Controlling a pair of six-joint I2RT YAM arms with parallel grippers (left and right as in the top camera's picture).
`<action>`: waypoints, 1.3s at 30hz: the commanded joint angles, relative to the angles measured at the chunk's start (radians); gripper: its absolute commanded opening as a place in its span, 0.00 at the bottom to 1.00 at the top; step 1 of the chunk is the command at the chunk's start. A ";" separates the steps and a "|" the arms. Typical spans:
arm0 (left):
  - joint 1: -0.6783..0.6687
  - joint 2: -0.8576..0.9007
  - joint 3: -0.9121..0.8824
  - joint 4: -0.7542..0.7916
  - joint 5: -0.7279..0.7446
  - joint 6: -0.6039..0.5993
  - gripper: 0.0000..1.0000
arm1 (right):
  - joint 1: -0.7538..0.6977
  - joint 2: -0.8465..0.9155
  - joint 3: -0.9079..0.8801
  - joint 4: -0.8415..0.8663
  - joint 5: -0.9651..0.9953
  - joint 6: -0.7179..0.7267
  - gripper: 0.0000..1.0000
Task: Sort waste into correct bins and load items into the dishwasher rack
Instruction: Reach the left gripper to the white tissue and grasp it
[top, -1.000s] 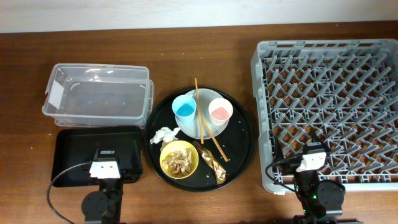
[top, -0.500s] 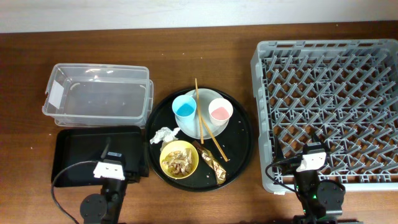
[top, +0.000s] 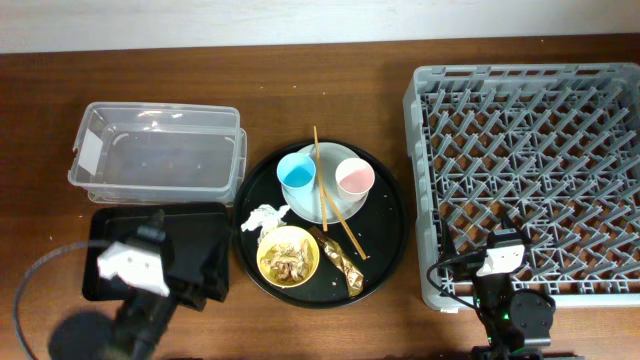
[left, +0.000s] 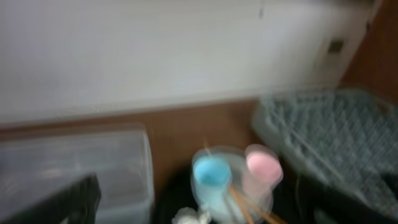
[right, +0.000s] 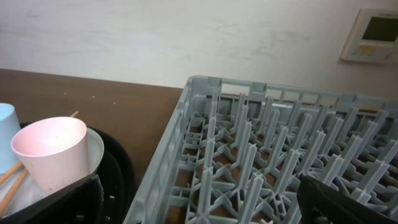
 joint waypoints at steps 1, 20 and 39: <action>-0.003 0.245 0.216 -0.167 0.102 -0.006 0.99 | 0.005 -0.009 -0.007 -0.002 0.004 0.008 0.98; -0.110 0.681 0.222 -0.327 -0.235 -0.422 0.28 | 0.005 -0.009 -0.007 -0.002 0.004 0.008 0.98; -0.309 1.204 0.198 -0.109 -0.301 -0.539 0.48 | 0.005 -0.009 -0.007 -0.002 0.005 0.008 0.98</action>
